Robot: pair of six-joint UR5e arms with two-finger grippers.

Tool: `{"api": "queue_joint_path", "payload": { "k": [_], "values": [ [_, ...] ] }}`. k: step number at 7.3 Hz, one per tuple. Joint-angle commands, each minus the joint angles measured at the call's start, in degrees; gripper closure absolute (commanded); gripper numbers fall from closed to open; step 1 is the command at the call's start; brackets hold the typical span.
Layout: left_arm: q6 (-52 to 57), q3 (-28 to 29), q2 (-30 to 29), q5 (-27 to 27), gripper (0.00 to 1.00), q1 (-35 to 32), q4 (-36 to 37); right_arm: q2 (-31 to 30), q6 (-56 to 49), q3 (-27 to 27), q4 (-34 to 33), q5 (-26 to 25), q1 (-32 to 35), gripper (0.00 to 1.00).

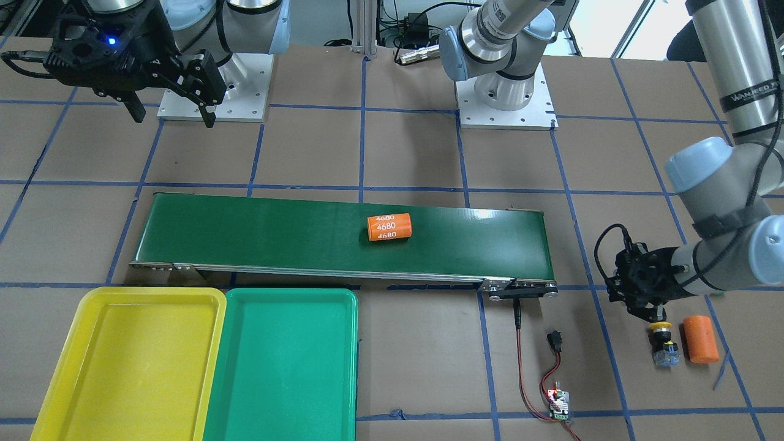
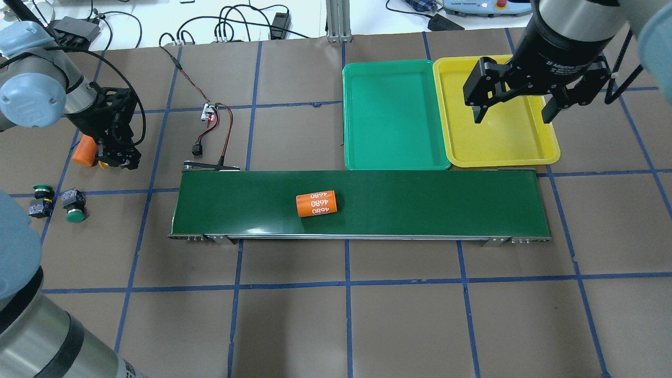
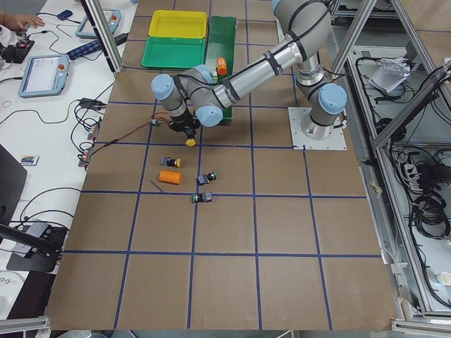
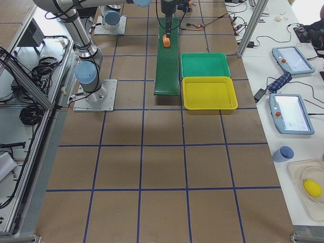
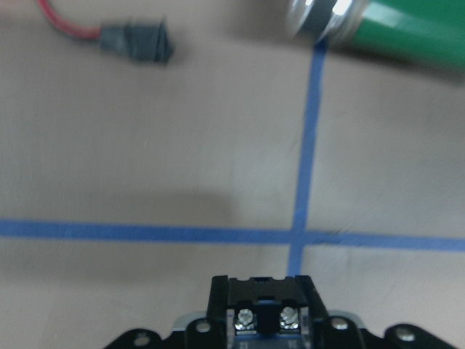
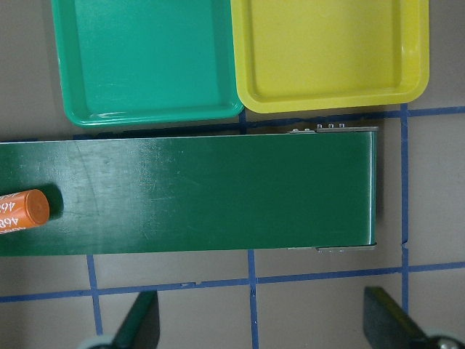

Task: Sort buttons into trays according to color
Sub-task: 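Place the yellow-capped button on the conveyor belt with the left gripper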

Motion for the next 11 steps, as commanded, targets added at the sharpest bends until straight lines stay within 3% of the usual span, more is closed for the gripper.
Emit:
{"api": "queue_joint_path", "payload": {
  "k": [1,4,6,7,10,11],
  "values": [
    [-6.56,-5.17,7.27,-0.01,1.0,-6.71,-0.21,0.05,-0.03,0.0,0.05,0.0,-0.03,0.0],
    [-17.73,-7.04,10.63,-0.09,1.0,-16.47,0.4,0.05,-0.03,0.0,-0.04,0.0,-0.03,0.0],
    [-20.47,-10.27,11.16,-0.09,1.0,-18.25,1.88,0.05,-0.03,0.0,0.05,-0.09,-0.03,0.0],
    [-23.96,-12.46,11.43,-0.27,1.0,-19.47,6.51,0.05,-0.03,0.0,0.05,-0.09,-0.03,0.0],
    [-24.26,-13.71,11.69,-0.27,1.0,-20.71,7.26,0.05,-0.03,0.0,0.05,0.0,-0.03,0.0],
    [-24.34,-14.59,11.78,-2.62,1.0,-20.8,7.52,0.05,-0.03,0.0,0.05,-0.09,-0.03,0.0]
  ]
}}
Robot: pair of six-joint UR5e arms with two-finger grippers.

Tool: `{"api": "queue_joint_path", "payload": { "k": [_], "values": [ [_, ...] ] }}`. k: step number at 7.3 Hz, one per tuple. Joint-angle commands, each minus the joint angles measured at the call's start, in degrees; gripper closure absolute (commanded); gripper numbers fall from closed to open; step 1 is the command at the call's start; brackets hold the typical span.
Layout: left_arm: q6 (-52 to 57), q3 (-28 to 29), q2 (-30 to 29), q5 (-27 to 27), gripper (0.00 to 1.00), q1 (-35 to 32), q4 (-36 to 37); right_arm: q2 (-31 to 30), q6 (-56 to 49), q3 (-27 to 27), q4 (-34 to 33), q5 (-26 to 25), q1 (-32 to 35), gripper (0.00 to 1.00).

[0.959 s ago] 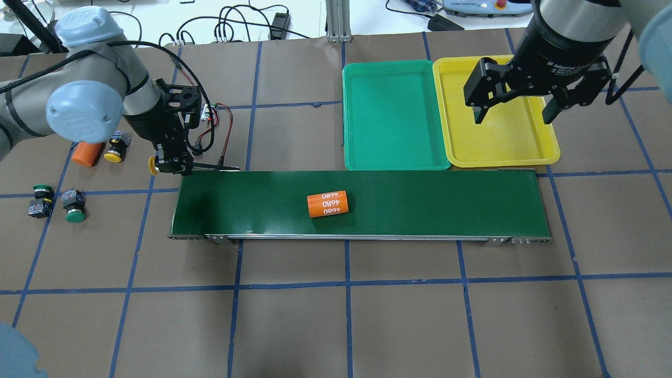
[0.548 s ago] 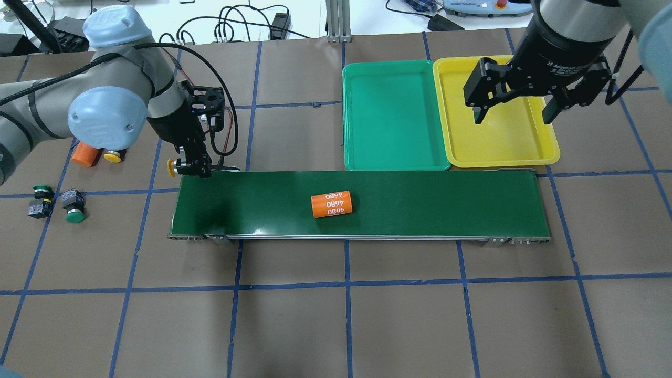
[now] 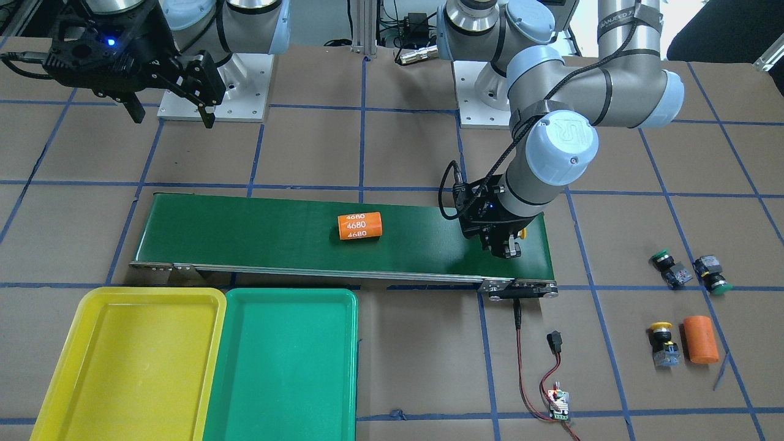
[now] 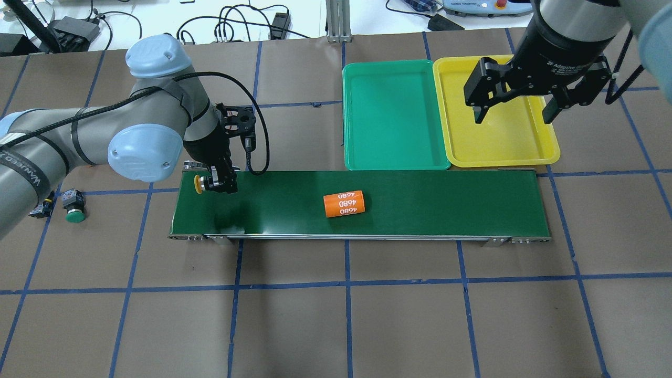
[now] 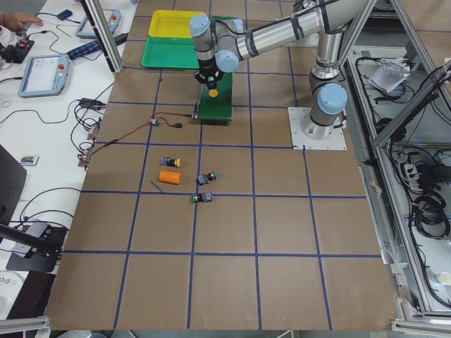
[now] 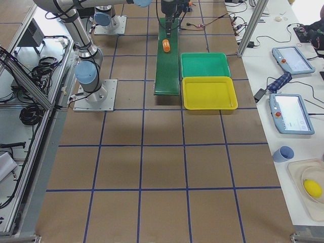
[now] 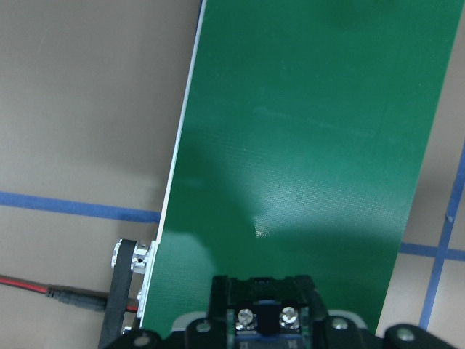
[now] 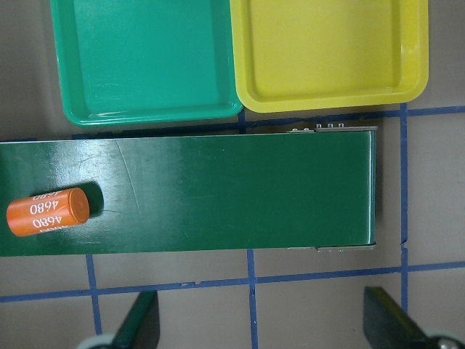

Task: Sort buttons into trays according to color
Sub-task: 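Place the yellow-capped button on the conveyor belt with the left gripper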

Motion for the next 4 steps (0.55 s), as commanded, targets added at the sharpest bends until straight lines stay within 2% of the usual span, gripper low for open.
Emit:
{"api": "queue_joint_path", "payload": {
  "k": [1,4],
  "values": [
    [0.14,-1.24,0.24,-2.39,1.0,-0.19,0.34,0.0,-0.01,0.0,0.0,-0.04,0.0,0.0],
    [1.73,-4.58,0.16,-2.13,1.0,0.95,3.13,0.0,-0.01,0.0,0.0,-0.04,-0.09,0.0]
  ]
}}
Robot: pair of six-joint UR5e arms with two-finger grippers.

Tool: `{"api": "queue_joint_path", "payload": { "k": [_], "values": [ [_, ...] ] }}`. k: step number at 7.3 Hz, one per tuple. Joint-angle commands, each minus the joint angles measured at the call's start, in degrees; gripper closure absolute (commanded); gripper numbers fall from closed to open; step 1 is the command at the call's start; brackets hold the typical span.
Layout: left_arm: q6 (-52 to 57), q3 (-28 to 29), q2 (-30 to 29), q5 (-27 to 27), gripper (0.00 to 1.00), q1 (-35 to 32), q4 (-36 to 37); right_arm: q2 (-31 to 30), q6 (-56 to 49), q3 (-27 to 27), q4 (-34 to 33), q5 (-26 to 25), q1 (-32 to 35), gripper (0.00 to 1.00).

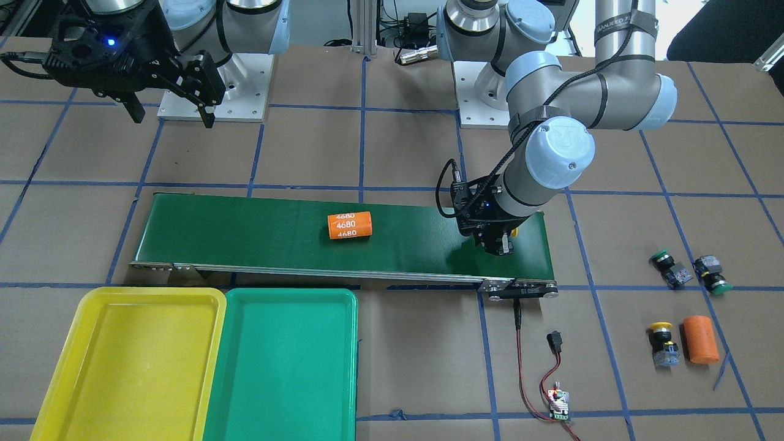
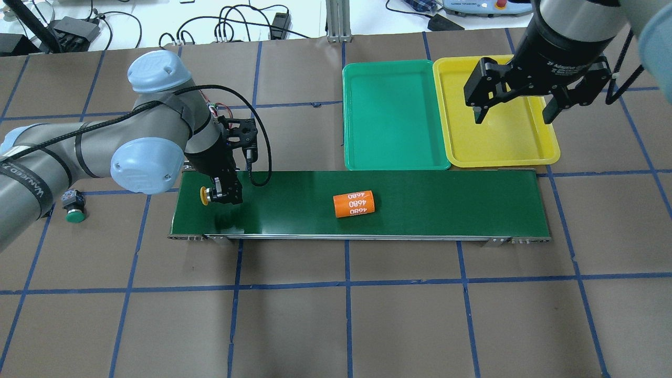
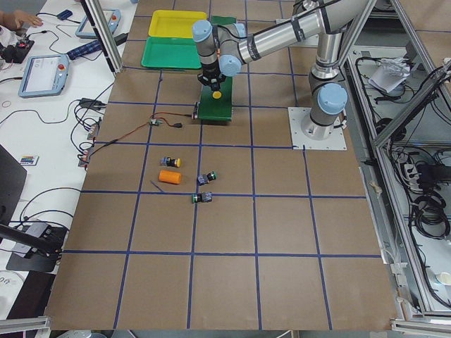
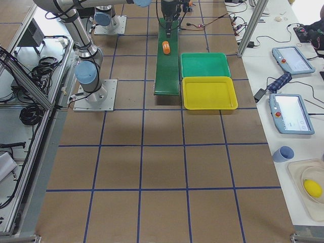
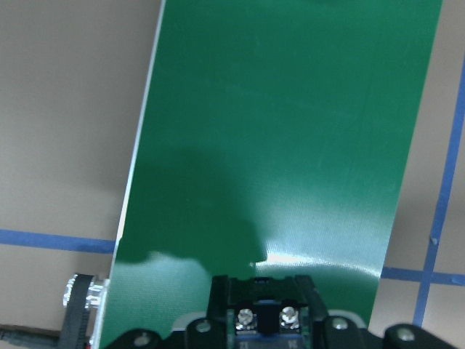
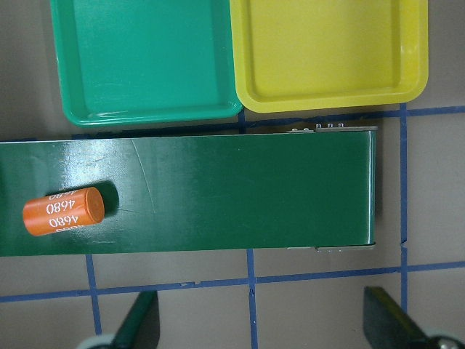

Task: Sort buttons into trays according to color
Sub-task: 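Place the yellow-capped button on the conveyor belt with the left gripper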

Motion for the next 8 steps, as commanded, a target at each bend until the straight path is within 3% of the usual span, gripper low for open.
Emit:
{"api": "queue_joint_path", "payload": {
  "k": [1,2,3,6,8],
  "values": [
    [-0.67,-1.37,-1.81,0.02,0.55,-0.39,4.43,0.0,0.0,0.0,0.0,0.0,-0.07,0.0],
    [-1.12,-1.46,-2.09,-0.33,0.4,-0.48,5.15,0.0,0.0,0.0,0.0,0.0,-0.07,0.0],
    [-1.12,-1.29,-1.31,-0.68,0.03,-0.48,5.25,0.0,0.09,0.0,0.0,0.0,0.01,0.0],
    [-1.03,2.04,3.0,0.1,0.0,1.09,0.36,0.0,0.0,0.0,0.0,0.0,-0.07,0.0],
    [-4.0,7.13,-0.14,-0.76,0.0,13.34,0.06,0.0,0.0,0.0,0.0,0.0,-0.07,0.0]
  ]
}}
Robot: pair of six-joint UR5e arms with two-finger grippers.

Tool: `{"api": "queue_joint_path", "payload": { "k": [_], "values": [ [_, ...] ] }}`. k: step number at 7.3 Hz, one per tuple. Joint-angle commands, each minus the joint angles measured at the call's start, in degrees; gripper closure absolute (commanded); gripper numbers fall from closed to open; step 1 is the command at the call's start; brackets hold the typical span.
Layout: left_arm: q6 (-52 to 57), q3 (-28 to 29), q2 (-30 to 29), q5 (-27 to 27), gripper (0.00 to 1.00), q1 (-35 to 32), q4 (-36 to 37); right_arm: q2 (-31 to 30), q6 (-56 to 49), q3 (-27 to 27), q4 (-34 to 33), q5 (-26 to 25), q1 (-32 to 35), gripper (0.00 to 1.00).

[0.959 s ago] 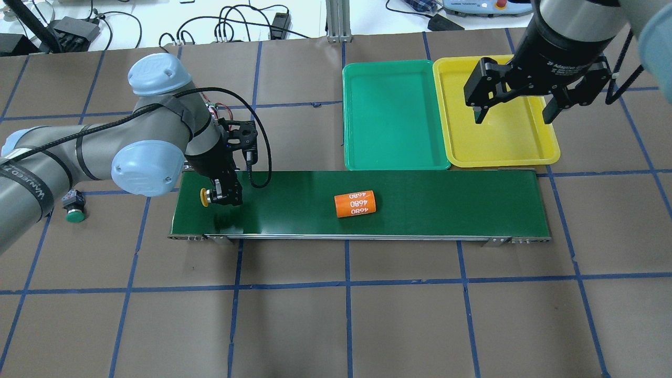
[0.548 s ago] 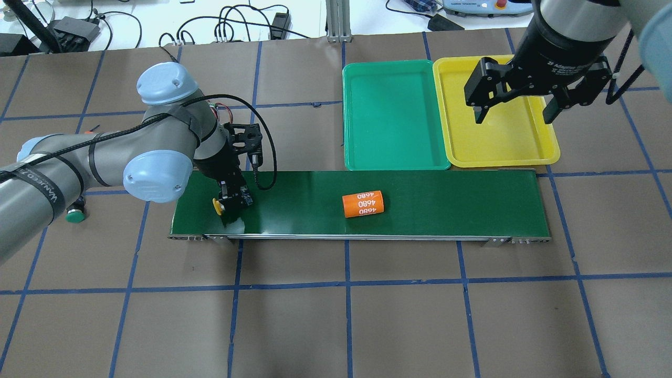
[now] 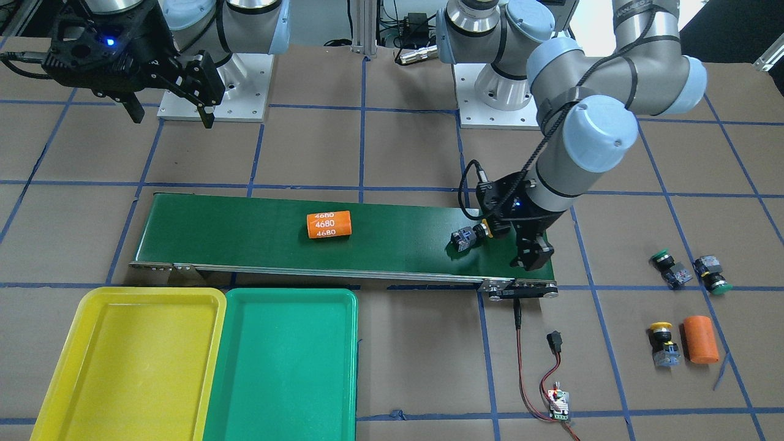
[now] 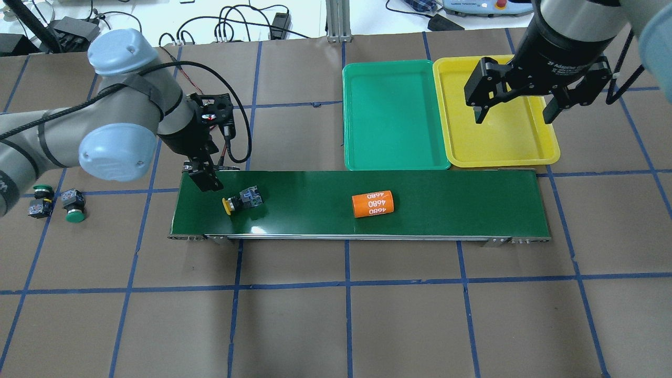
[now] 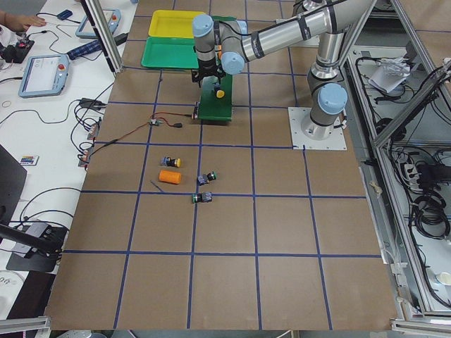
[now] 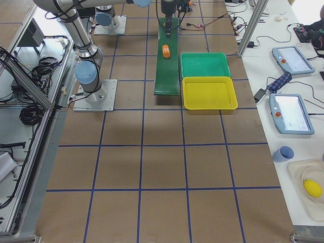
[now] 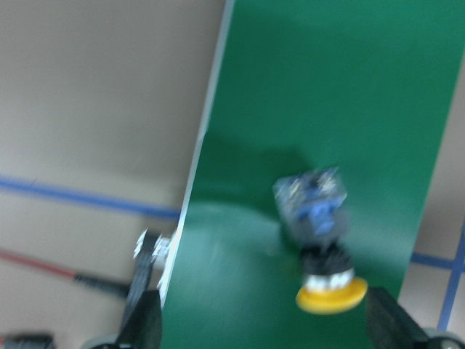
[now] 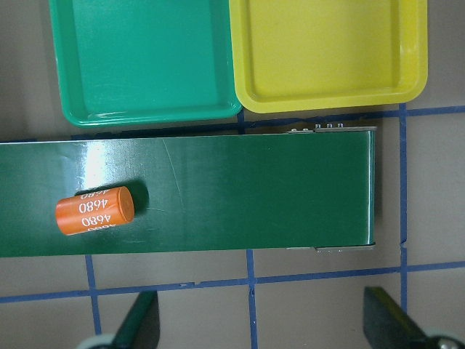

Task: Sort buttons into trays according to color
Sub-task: 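Place the yellow-capped button on the conveyor belt with the left gripper, then grasp another yellow-capped button with the left gripper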

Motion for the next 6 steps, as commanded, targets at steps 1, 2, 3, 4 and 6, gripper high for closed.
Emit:
{"api": "queue_joint_path", "payload": {
  "k": [1,2,3,4,6],
  "values": [
    [-4.02,6.32,-4.55,-0.08,0.0,10.92,0.07,0.09,0.0,0.0,-0.09,0.0,0.0,0.0],
    [-8.13,11.58,-8.41,0.36,0.0,12.79,0.25,0.09,0.0,0.0,-0.26,0.0,0.0,0.0],
    [-13.22,15.37,-12.54,2.45,0.0,13.85,0.34,0.09,0.0,0.0,-0.18,0.0,0.0,0.0],
    [-22.67,19.24,-16.49,8.83,0.0,14.12,0.34,0.09,0.0,0.0,-0.17,0.0,-0.09,0.0],
    [-31.01,20.94,-22.22,9.59,0.0,16.05,7.58,0.09,0.0,0.0,-0.09,0.09,-0.26,0.0]
  ]
}}
